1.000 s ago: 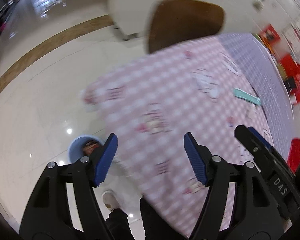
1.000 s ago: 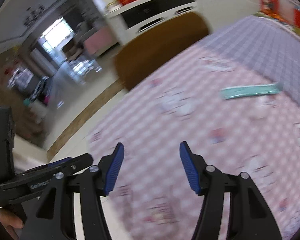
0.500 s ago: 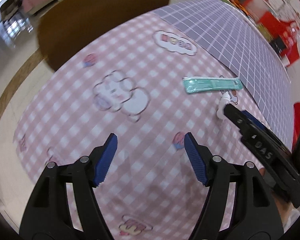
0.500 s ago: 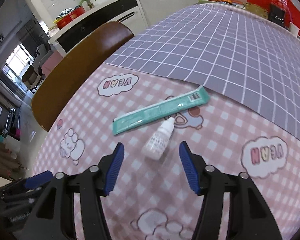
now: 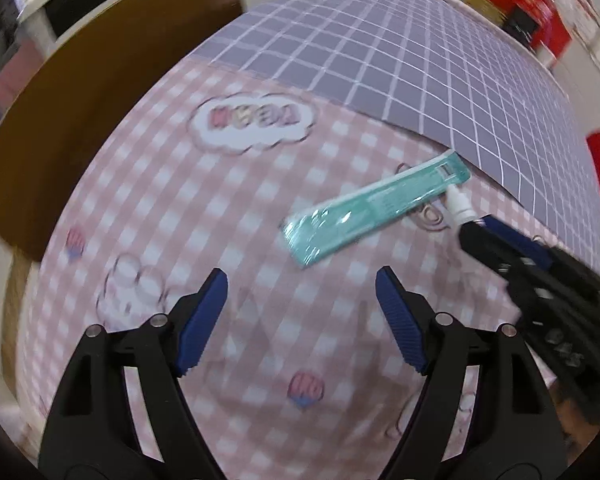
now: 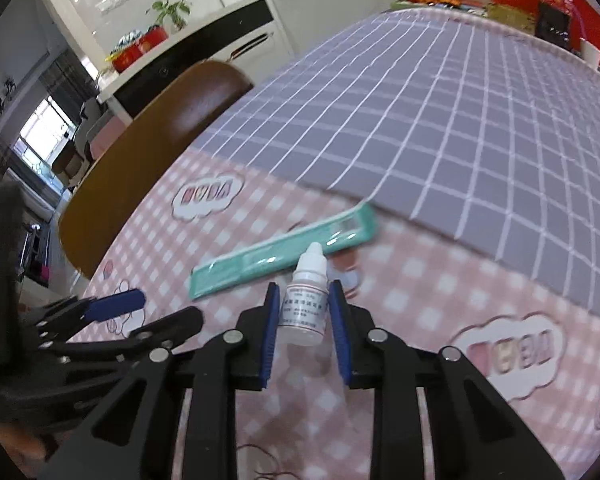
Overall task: Collect trash
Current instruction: 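Grasp white dropper bottle with right tool while left tool grasps teal toothbrush package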
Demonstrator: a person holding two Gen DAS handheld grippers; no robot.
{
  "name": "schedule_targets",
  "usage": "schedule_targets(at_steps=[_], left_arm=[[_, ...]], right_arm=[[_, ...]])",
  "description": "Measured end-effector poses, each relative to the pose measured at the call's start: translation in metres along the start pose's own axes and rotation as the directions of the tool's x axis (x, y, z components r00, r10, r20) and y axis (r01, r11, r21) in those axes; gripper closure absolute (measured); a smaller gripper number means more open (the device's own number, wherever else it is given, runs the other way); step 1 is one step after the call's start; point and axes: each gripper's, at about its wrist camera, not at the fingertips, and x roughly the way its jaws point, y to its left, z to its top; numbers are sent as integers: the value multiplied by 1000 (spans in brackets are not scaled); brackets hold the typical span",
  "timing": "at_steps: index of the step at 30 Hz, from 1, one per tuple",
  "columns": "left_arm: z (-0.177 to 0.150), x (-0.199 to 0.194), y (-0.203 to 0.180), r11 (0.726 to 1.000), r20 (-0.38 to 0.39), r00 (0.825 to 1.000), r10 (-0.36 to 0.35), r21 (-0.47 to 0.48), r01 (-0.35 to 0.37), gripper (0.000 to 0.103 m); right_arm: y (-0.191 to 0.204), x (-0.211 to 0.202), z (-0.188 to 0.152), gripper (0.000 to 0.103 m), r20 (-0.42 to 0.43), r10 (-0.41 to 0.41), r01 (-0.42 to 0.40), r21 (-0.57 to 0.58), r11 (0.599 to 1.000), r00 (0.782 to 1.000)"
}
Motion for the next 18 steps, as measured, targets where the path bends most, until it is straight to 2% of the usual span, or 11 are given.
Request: schedule_targets(at_steps=[5, 10, 14, 18], left_arm=[[20, 18, -24, 990, 1, 1000, 12, 141, -12, 28], [35, 34, -38, 971, -10, 1000, 20, 240, -17, 28], [41, 37, -42, 970, -11, 1000, 2, 245, 1, 29], [47, 40, -44, 967, -13, 999, -31, 251, 33, 40]], right_arm=[[-20, -8, 5, 78, 16, -7, 6, 36, 999, 1000], [-36, -9, 7, 78, 19, 3, -4, 77, 997, 1000], [-41, -9, 8, 78, 19, 9, -10, 93, 996, 1000], [-43, -7, 7, 78, 12, 18, -19, 107, 994, 1000]])
